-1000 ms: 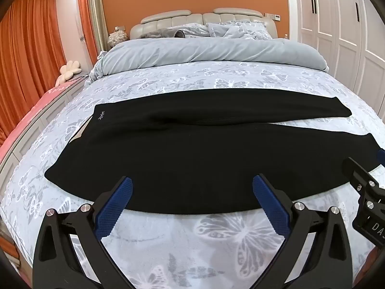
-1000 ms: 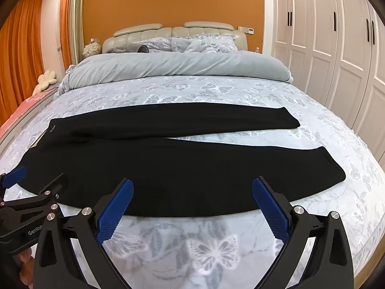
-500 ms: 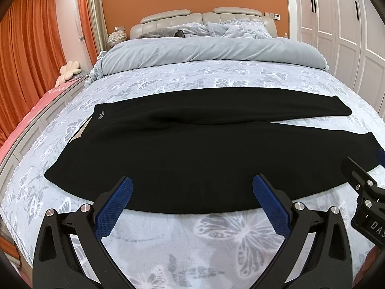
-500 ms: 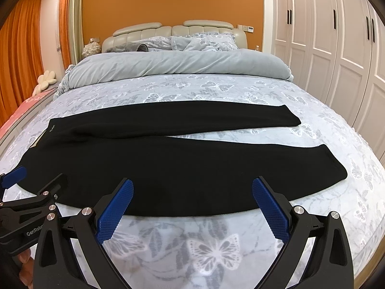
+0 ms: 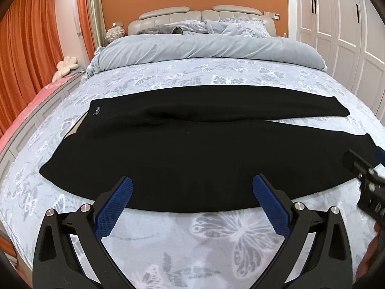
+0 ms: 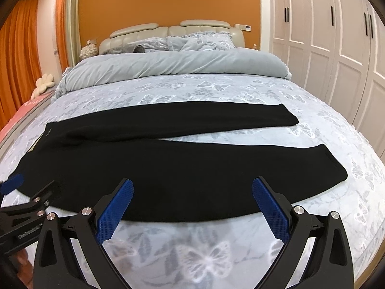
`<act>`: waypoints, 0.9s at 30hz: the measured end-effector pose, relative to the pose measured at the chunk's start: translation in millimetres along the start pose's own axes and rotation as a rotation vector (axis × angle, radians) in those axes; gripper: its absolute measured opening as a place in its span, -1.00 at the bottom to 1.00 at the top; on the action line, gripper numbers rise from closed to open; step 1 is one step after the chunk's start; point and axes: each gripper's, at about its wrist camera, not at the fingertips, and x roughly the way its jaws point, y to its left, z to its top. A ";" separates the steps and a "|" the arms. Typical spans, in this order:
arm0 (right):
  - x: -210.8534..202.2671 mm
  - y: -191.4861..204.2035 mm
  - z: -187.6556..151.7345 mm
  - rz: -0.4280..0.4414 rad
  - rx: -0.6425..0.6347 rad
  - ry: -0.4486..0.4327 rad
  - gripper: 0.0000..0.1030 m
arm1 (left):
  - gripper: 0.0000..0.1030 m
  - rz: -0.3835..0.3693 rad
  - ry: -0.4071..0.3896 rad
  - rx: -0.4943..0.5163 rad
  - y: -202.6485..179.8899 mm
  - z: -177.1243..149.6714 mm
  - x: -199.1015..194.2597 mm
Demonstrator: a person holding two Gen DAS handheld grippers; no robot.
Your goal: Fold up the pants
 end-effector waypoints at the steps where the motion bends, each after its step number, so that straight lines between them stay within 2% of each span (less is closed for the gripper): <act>1: 3.6 -6.8 2.4 0.006 0.007 0.004 0.89 | 0.91 0.001 -0.007 0.006 -0.1 0.2 -0.3; 5: 21.2 -49.0 19.0 -0.011 0.051 0.027 0.89 | 0.91 0.028 -0.041 0.066 -3.7 5.8 -3.4; 11: 74.7 -131.9 84.3 -0.071 0.080 0.068 0.89 | 0.91 -0.013 -0.023 0.025 8.2 17.7 6.5; 14: 133.2 -176.0 126.2 -0.131 0.053 0.120 0.89 | 0.91 -0.049 -0.004 -0.012 14.4 20.5 19.2; 20: 235.1 -236.7 164.7 -0.167 0.097 0.203 0.89 | 0.91 -0.040 0.041 0.011 26.3 28.9 46.9; 22: 261.1 -247.5 168.9 -0.171 0.107 0.224 0.89 | 0.91 -0.035 0.048 -0.001 40.6 40.8 57.7; 24: 280.3 -254.0 169.3 -0.168 0.123 0.241 0.89 | 0.91 -0.037 0.064 -0.060 67.6 57.2 71.9; 27: 304.4 -262.4 169.4 -0.170 0.131 0.268 0.89 | 0.91 -0.006 0.092 -0.159 124.1 92.2 105.7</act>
